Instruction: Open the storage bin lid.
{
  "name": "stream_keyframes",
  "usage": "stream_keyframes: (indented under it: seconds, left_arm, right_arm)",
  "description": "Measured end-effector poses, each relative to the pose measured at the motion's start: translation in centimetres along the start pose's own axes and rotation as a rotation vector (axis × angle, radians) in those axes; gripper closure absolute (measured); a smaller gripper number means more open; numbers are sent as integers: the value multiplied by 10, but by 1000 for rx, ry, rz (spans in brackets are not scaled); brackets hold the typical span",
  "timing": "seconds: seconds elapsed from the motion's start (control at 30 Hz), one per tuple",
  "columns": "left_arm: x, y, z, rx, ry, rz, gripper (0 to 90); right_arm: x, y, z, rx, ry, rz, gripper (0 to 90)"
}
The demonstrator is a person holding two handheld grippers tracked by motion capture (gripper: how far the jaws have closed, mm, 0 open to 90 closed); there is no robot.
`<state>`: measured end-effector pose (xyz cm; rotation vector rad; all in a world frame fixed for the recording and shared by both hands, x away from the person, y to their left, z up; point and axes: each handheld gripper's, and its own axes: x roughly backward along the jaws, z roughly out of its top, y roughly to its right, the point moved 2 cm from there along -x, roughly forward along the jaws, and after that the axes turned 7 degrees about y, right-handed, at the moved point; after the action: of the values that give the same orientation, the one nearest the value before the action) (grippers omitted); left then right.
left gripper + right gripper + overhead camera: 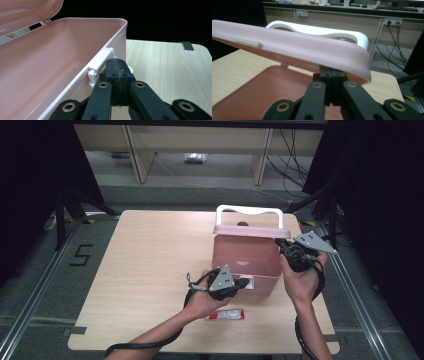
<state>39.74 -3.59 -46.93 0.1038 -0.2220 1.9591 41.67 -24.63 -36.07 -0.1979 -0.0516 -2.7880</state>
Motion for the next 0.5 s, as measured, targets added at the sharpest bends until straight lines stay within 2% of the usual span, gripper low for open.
stream_keyframes:
  seconds: [0.07, 0.1, 0.13, 0.2, 0.23, 0.27, 0.33, 0.37, 0.4, 0.43, 0.47, 0.5]
  left_arm:
    - [0, 0, 0, 1, 1, 0, 892]
    - [0, 0, 0, 0, -1, 0, 892]
    - [0, 0, 0, 1, 0, 1, 892]
    - [0, 0, 0, 2, 0, 0, 892]
    - [0, 0, 0, 1, 0, 1, 892]
    - [0, 0, 0, 0, -2, 1, 892]
    - [0, 0, 0, 2, 0, 1, 893]
    - [0, 0, 0, 0, -2, 0, 892]
    - [0, 0, 0, -1, -2, -1, 892]
    - [0, 0, 0, 0, -2, 0, 892]
    - [0, 0, 0, -1, 0, 0, 892]
    - [0, 0, 0, 0, 2, 0, 892]
  right_arm:
    - [0, 0, 2, -1, -8, -7, 900]
    - [-1, -1, 2, -20, -9, -12, 900]
    - [-2, 0, 3, -5, 2, -10, 900]
    - [-3, 0, 4, -13, -5, -11, 900]
    - [-4, 1, 5, 0, 1, -14, 900]
    - [-5, -1, 5, -16, 1, -14, 900]
    - [-7, 1, 6, 6, 14, -17, 900]
    - [-7, 0, 6, -13, 3, -21, 900]
    - [-8, 1, 6, -3, 11, -13, 900]
    - [-9, 0, 6, -12, 5, -13, 900]
    - [-10, 1, 6, 6, 11, -13, 900]
    - [-11, 0, 6, -3, 11, -17, 900]
